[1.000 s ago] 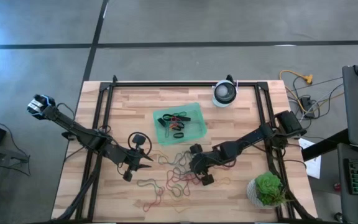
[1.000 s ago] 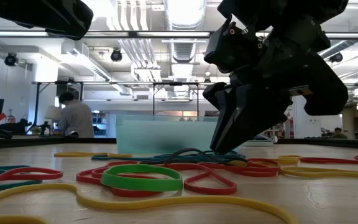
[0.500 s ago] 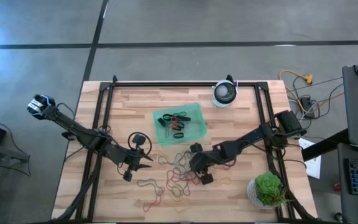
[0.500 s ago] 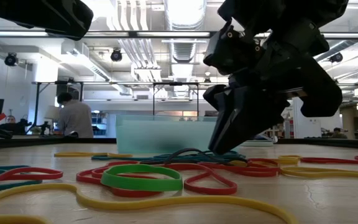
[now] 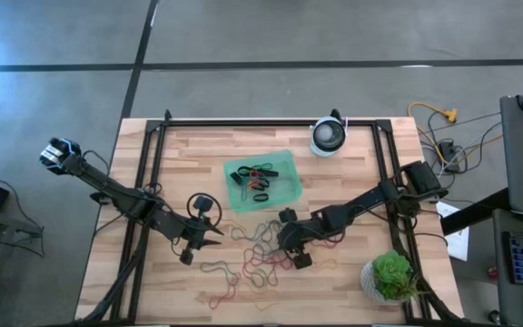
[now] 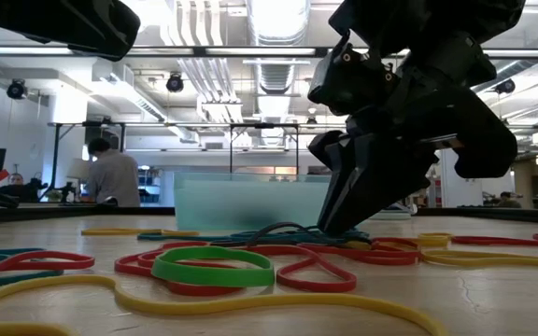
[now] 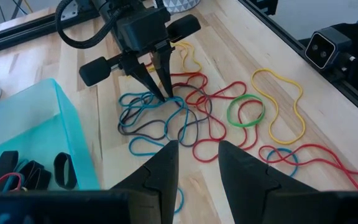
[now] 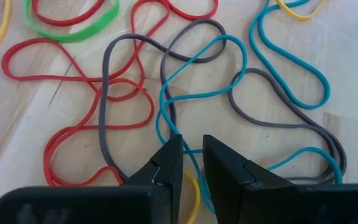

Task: Pick and place rubber bands into bin
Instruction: Put the blue rubber band into the green bin

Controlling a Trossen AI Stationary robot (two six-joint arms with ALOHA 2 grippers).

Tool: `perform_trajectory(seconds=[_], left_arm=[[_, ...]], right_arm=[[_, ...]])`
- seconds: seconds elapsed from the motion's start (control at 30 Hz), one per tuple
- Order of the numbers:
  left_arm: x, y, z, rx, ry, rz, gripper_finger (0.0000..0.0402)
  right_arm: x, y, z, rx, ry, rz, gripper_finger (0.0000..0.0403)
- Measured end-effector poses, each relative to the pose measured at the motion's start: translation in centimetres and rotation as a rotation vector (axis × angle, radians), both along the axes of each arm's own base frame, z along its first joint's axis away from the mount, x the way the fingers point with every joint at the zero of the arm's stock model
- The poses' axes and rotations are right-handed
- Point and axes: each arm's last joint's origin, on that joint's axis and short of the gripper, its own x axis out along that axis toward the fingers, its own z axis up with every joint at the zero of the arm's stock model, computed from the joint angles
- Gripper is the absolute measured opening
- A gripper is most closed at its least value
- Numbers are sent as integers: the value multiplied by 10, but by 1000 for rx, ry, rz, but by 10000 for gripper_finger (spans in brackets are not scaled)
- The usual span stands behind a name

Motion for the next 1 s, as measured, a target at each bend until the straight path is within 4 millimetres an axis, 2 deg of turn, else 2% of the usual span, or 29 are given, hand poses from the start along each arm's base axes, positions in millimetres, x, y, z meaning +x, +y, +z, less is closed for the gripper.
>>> perform_trajectory(seconds=[0.5, 0.7, 1.0], left_arm=[[0, 0, 0, 0, 1, 0, 99], [0, 0, 0, 1, 1, 0, 99], [0, 0, 0, 1, 1, 0, 99]], right_arm=[[-2, -1, -3, 3, 13, -7, 55], [-4, -3, -5, -31, 13, 28, 15], [-2, -4, -3, -105, -10, 40, 8]])
